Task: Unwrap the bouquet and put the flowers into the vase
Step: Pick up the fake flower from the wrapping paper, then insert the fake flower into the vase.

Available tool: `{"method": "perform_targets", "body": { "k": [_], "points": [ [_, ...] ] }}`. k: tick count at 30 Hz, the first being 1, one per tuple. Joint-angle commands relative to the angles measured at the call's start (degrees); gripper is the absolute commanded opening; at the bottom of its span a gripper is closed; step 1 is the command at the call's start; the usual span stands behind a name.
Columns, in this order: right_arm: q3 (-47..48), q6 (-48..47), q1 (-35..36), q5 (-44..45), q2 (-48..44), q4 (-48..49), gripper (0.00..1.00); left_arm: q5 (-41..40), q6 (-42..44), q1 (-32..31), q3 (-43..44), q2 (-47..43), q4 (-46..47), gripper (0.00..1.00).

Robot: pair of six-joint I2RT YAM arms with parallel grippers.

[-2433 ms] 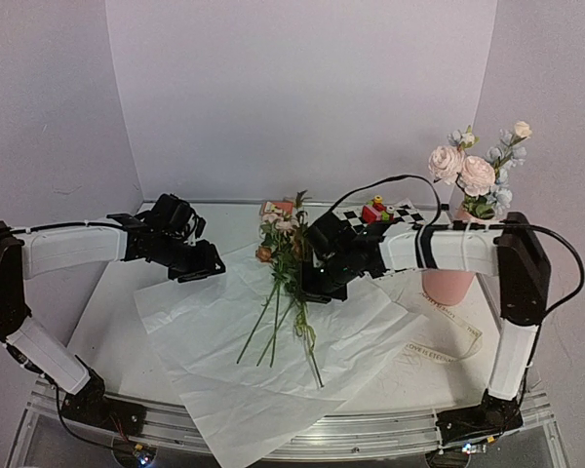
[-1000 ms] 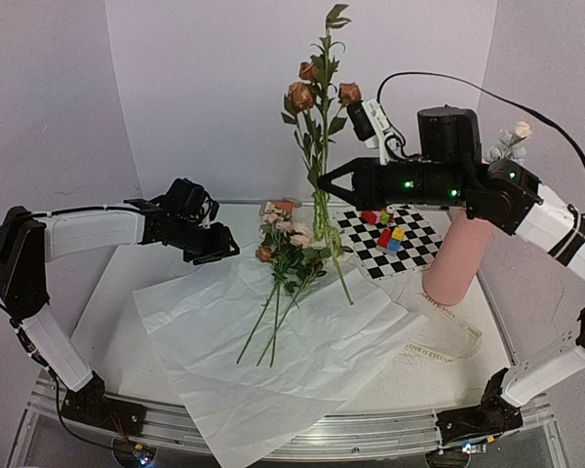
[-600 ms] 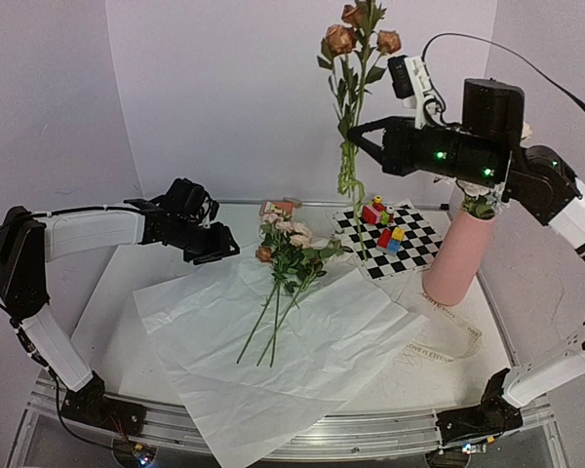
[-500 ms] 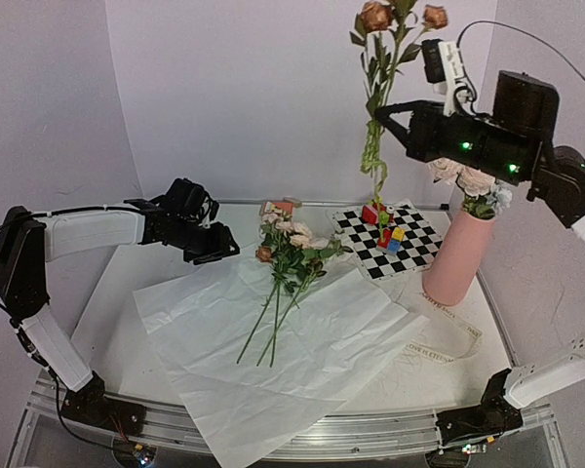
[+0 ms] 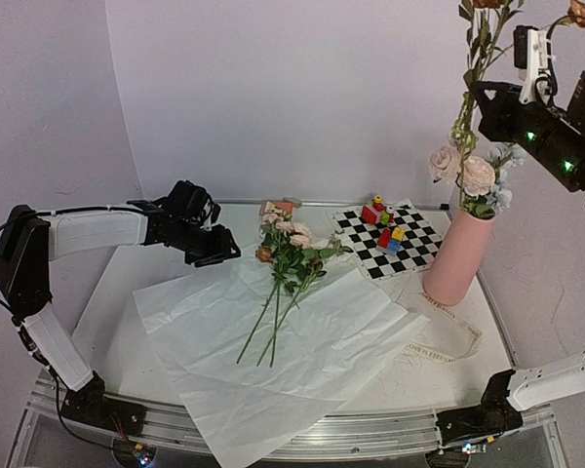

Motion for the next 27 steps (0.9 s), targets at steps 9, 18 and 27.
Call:
{"method": "perform_targets", "body": {
  "k": [9,18,27],
  "points": [
    [-1.03,-9.09,-3.32,19.20,-3.23,6.55,0.00,1.94,-0.99,0.24,3.10,1.42,1.28,0.52],
    [0.64,-11.40,-10.91,14.76,0.68,7.18,0.00,2.40,-0.82,0.22,4.52,2.44,1.32,0.52],
    [3.47,-4.16,-27.06,-0.93,5.74,7.19,0.00,2.03,-0.71,0.22,5.45,3.68,1.29,0.52]
  ]
}}
